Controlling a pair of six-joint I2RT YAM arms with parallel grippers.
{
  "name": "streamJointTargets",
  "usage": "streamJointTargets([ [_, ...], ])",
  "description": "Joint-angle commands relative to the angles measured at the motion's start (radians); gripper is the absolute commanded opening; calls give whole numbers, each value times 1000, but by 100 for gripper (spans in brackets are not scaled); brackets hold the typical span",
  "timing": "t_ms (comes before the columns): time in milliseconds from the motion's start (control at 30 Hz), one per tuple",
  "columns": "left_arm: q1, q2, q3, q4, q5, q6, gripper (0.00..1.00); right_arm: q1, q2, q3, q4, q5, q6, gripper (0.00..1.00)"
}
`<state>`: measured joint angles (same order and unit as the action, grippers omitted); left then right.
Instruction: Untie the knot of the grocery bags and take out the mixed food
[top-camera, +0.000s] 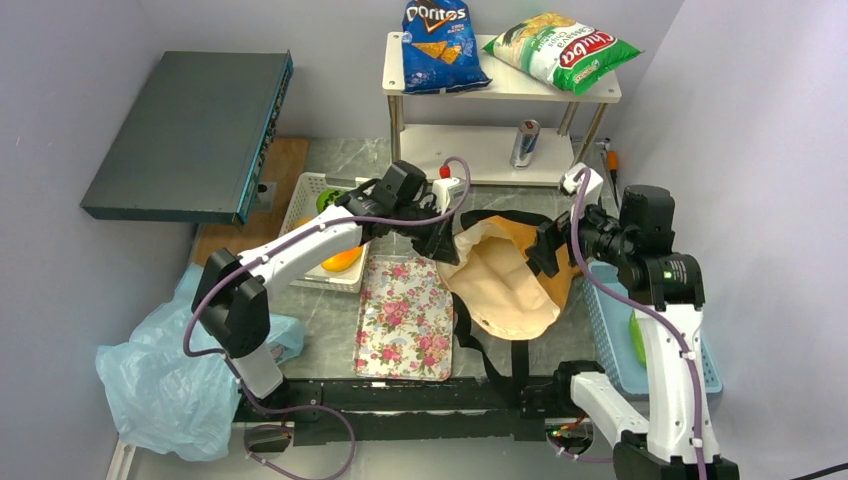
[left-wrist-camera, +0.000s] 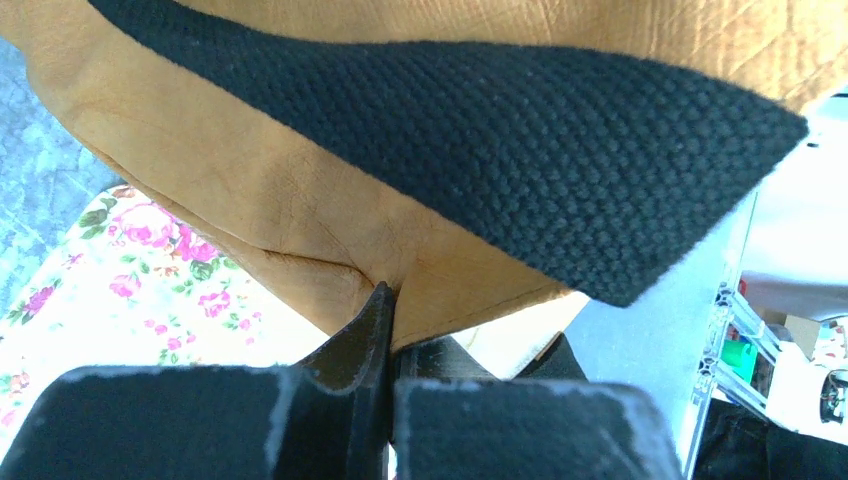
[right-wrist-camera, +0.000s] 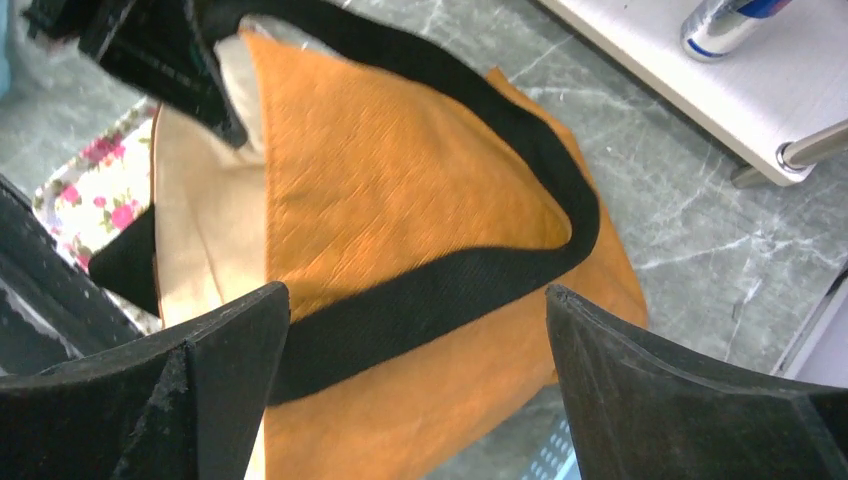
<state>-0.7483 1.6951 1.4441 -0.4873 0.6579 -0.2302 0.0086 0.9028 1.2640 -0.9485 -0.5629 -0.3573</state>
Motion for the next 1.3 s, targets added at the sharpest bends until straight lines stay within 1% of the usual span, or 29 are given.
streamJointTargets([
  [0,3,-7,-2,79,23,-109,0,-2,-61,13,-130,8,-136,99],
  [100,3,9,1,76,0,-84,0,-2,-74,-66,-142,51,-187,97],
  [133,1,12,-4,68,-17,-67,0,-2,-70,-86,-152,59,-198,94],
  [167,0,5,-27,69,-32,-57,0,-2,-63,-107,-158,67,-212,90],
  [267,-2,-61,-147,124,-90,-36,0,-2,-50,-155,-144,108,-229,79],
  [433,-17,-205,-323,189,-259,-6,0,-2,-38,-262,-15,187,-248,65],
  [500,-39,-229,-367,209,-275,15,0,-2,-2,-284,43,204,-242,64],
  [600,-102,-213,-376,232,-295,33,0,-4,72,-296,117,247,-223,64],
  [767,-189,-126,-294,269,-316,-3,0,-4,177,-274,182,327,-205,63],
  [800,-198,-106,-276,270,-316,-3,2,-4,192,-277,198,336,-204,63],
  [867,-198,-71,-239,260,-313,1,14,-4,218,-292,241,343,-202,63],
  [967,-198,-44,-207,229,-337,39,43,-4,263,-297,317,327,-176,63],
  [1000,-196,-49,-206,228,-346,49,51,-4,279,-286,328,309,-163,63],
  [1100,-189,-94,-210,220,-353,88,69,-4,305,-229,321,235,-139,64],
  [1200,-163,-155,-219,199,-340,114,81,-4,283,-191,332,186,-123,67],
  [1267,-136,-190,-221,174,-312,132,90,-5,259,-165,334,159,-108,71],
])
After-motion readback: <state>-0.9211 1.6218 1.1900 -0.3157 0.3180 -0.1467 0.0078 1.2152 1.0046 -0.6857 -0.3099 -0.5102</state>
